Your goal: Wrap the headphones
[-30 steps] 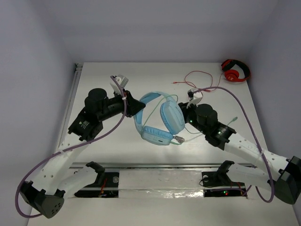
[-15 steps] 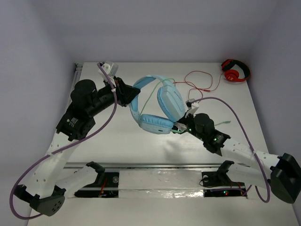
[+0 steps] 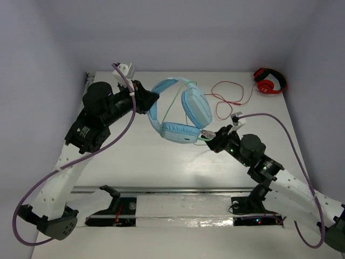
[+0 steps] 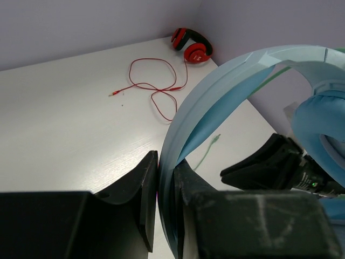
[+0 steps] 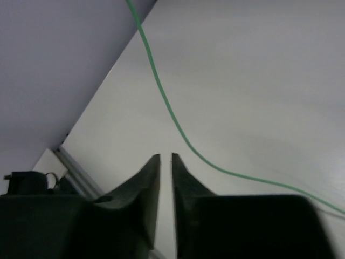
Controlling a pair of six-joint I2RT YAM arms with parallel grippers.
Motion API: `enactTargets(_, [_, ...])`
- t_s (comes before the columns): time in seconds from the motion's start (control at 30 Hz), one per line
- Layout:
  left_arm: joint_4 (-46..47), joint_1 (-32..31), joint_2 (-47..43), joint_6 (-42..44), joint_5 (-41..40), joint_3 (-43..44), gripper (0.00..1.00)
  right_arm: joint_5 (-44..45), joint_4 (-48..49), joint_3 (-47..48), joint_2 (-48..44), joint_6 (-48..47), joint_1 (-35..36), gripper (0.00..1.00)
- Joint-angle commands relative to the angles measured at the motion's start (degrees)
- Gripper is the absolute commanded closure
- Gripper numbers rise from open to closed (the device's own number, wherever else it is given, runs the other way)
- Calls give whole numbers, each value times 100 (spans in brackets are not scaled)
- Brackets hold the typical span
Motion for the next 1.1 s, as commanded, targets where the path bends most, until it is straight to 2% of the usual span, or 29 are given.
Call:
enactTargets(0.0, [387, 18, -1, -126, -83, 517, 100, 822, -338, 431, 212, -177, -48, 74])
enactTargets(0.03, [387, 18, 8, -126, -65, 570, 100, 770, -356, 493, 380, -222, -48, 48])
enactTargets(0.07, [370, 18, 25, -117, -48, 605, 100, 534, -312, 545, 547, -257, -48, 41])
enactTargets(0.13, [326, 18, 87, -100, -21, 675, 100, 278, -146, 572, 950, -292, -48, 29])
enactTargets(0.23, [308, 18, 105, -91, -13, 667, 100, 31, 477, 406, 1285, -380, -48, 23])
enactTargets(0.37, [290, 18, 131, -56, -91, 684, 100, -128, 1163, 528, 1987, -495, -48, 24])
enactTargets(0.5, [255, 18, 157, -64, -39, 763, 100, 233, 1463, 643, 2613, -433, -48, 27])
enactTargets(0.7, [202, 18, 183, -29, -57, 878, 100, 40, 1885, 581, 3403, -301, -48, 30])
enactTargets(0.93, [97, 18, 236, 59, -232, 1080, 100, -145, 2289, 485, 3554, -38, -48, 34])
enactTargets(1.0, [44, 18, 228, 103, -285, 1185, 100, -154, 2473, 371, 3563, 163, -48, 40])
enactTargets(1.07, [88, 18, 219, 77, -285, 1221, 100, -580, 2824, 39, 3615, 488, -48, 54])
